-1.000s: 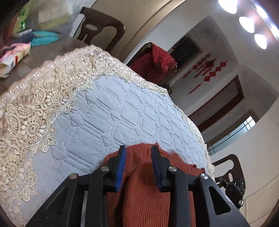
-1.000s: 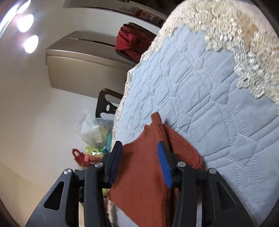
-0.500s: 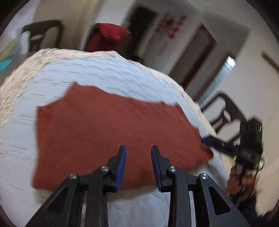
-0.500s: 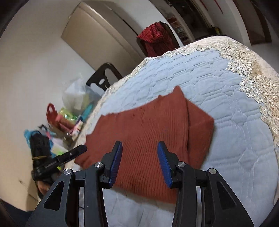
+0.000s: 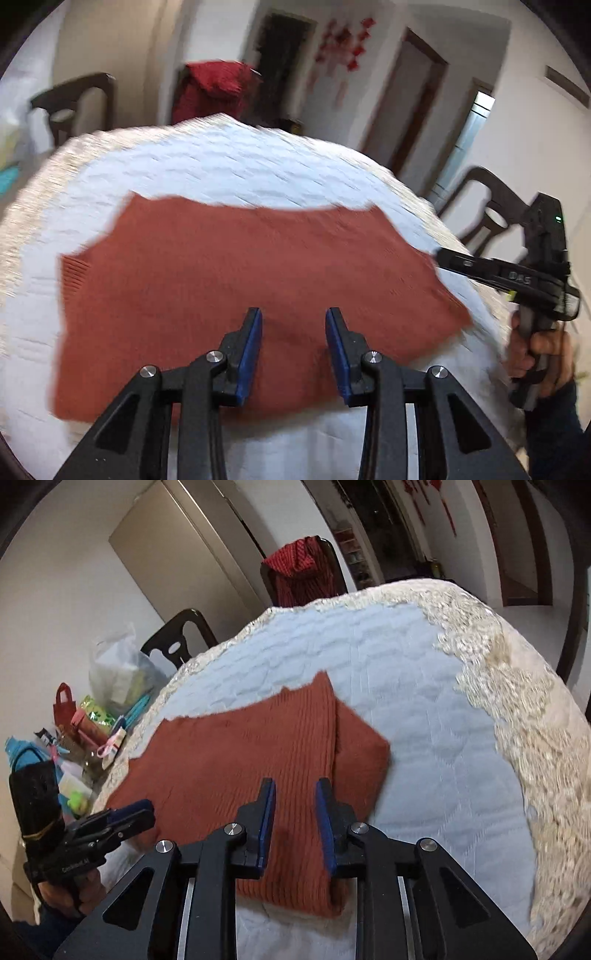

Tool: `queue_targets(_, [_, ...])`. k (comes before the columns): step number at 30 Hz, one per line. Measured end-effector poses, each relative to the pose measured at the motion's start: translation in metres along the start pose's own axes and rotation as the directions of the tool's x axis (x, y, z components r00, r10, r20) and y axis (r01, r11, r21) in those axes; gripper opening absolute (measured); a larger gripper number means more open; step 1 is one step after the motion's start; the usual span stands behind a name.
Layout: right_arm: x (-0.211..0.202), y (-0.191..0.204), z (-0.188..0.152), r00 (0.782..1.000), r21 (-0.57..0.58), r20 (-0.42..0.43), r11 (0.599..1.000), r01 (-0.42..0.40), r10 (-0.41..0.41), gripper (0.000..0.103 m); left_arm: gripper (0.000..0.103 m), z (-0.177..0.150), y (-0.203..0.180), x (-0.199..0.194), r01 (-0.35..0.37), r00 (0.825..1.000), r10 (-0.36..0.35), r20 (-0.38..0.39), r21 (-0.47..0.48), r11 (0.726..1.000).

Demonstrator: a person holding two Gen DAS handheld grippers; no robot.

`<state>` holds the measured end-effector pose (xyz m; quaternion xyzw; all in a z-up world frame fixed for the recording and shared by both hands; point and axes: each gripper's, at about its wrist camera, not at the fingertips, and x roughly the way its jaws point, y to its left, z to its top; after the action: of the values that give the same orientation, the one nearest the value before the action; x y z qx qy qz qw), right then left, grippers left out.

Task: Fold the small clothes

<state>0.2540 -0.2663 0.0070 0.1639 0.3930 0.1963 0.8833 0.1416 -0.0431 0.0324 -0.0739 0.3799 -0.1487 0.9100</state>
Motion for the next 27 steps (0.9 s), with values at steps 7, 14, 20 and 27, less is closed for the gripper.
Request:
queue_targets(7, [0.049, -0.017, 0.026, 0.994, 0.017, -0.098, 0.999, 0.049, -0.047, 0.023, 0.038, 0.009, 0.059, 0.009, -0.191, 0.981, 0.193, 0.01, -0.1, 0.977])
queue_targets(14, [0.054, -0.022, 0.037, 0.995, 0.048, -0.1, 0.999, -0.018, 0.023, 0.007, 0.038, 0.0, 0.065, 0.008, -0.179, 0.983, 0.181, 0.006, -0.126, 0.976])
queue_targets(20, [0.057, -0.041, 0.037, 0.995, 0.094, -0.094, 0.995, -0.016, 0.025, 0.007, 0.038, 0.0, 0.068, 0.008, -0.15, 0.988, 0.154, 0.011, -0.151, 0.977])
queue_targets(27, [0.026, -0.017, 0.034, 0.999, 0.015, -0.041, 1.0, 0.011, -0.011, 0.009, 0.038, -0.002, 0.046, -0.01, -0.123, 0.991, 0.127, 0.03, -0.117, 0.986])
